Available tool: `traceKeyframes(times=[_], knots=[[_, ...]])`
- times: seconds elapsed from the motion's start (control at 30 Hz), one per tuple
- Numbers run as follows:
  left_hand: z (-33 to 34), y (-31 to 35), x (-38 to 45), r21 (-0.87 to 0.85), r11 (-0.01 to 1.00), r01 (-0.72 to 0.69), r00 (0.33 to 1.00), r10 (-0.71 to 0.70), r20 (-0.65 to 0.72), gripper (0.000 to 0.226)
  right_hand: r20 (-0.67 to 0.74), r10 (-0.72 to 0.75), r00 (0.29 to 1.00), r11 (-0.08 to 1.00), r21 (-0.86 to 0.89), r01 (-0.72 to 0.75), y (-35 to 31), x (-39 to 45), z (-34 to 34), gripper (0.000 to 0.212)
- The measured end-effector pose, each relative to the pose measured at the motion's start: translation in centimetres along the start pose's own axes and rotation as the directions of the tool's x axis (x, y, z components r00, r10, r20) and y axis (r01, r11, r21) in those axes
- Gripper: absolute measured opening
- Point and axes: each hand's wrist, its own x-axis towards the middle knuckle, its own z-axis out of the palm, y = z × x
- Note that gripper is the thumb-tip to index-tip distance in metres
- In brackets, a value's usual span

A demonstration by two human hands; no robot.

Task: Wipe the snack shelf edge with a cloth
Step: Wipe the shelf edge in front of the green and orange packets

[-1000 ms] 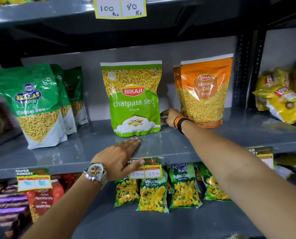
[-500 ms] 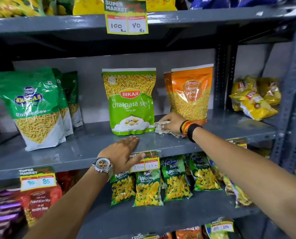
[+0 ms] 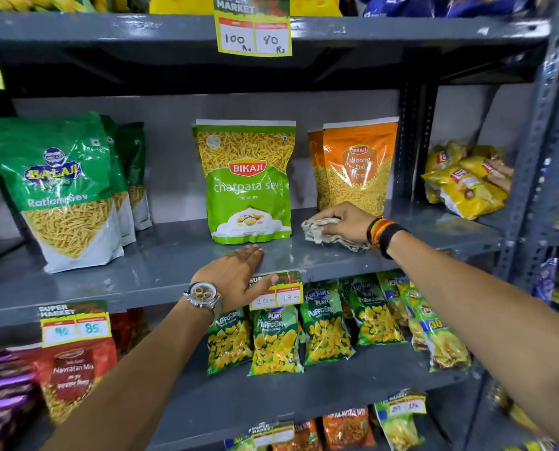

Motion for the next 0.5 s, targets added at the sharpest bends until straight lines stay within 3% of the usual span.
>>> traceKeyframes(times=[0.1,0.27,0.33,0.43,0.5], knots=[[0.2,-0.2,0.1,-0.005,1.0,-0.002,1.0,0.002,0.002,0.09,-0.088,0.04,0.995,0.996,-0.071,-0.046,0.1,-0.4,1.0,0.029],[0.1,-0.3,0.0,0.003,1.0,-0.024,1.0,0.024,0.02,0.098,0.13,-0.057,0.99,0.996,-0.064,0.065,-2.7,-5.3,2.2,0.032],[-0.2,-0.2,-0.1,0.009,1.0,-0.02,1.0,0.02,0.023,0.103,0.142,-0.038,0.989,0.997,-0.056,0.047,-2.3,-6.9,0.0,0.033],[-0.3,0.2,0.0,0.025,0.999,-0.024,1.0,0.024,0.009,0.105,-0.112,-0.021,0.993,0.999,-0.037,0.017,0.7,-6.6,-4.6,0.032],[-0.5,1.2,0.6,0.016,0.999,-0.029,1.0,0.029,-0.013,0.104,-0.206,0.037,0.978,0.998,-0.05,-0.048,3.4,-5.4,-7.2,0.031]])
